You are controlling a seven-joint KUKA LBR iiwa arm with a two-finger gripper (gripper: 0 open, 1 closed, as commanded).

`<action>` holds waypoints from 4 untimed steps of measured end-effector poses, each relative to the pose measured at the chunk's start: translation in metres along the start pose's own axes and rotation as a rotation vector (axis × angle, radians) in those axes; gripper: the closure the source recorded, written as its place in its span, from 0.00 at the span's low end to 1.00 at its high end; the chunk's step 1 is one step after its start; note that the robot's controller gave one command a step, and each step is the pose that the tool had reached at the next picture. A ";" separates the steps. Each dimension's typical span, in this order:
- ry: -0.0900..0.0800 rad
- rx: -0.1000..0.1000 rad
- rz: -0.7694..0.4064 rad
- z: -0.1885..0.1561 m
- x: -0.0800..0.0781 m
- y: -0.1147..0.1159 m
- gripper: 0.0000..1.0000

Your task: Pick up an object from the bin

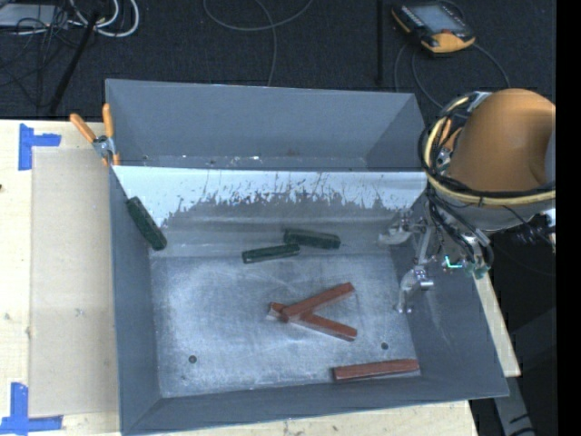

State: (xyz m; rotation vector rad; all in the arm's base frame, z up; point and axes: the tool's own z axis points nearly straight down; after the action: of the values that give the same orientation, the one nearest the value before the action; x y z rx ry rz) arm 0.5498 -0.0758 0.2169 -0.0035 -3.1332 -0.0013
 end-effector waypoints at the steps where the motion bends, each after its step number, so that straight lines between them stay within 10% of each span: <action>1: -0.008 0.001 -0.003 -0.004 -0.002 0.000 0.00; 2: -0.012 0.002 -0.016 0.074 0.002 0.037 0.00; 3: -0.004 0.001 -0.195 0.079 0.011 0.080 0.00; 4: -0.008 -0.001 -0.045 0.067 0.012 0.093 0.00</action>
Offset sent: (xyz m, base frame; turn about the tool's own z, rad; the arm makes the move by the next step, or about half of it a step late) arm -0.0074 0.0725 -0.1469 -0.0316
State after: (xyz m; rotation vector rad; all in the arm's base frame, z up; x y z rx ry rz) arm 0.5374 0.0175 0.1503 0.0669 -3.1408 -0.0029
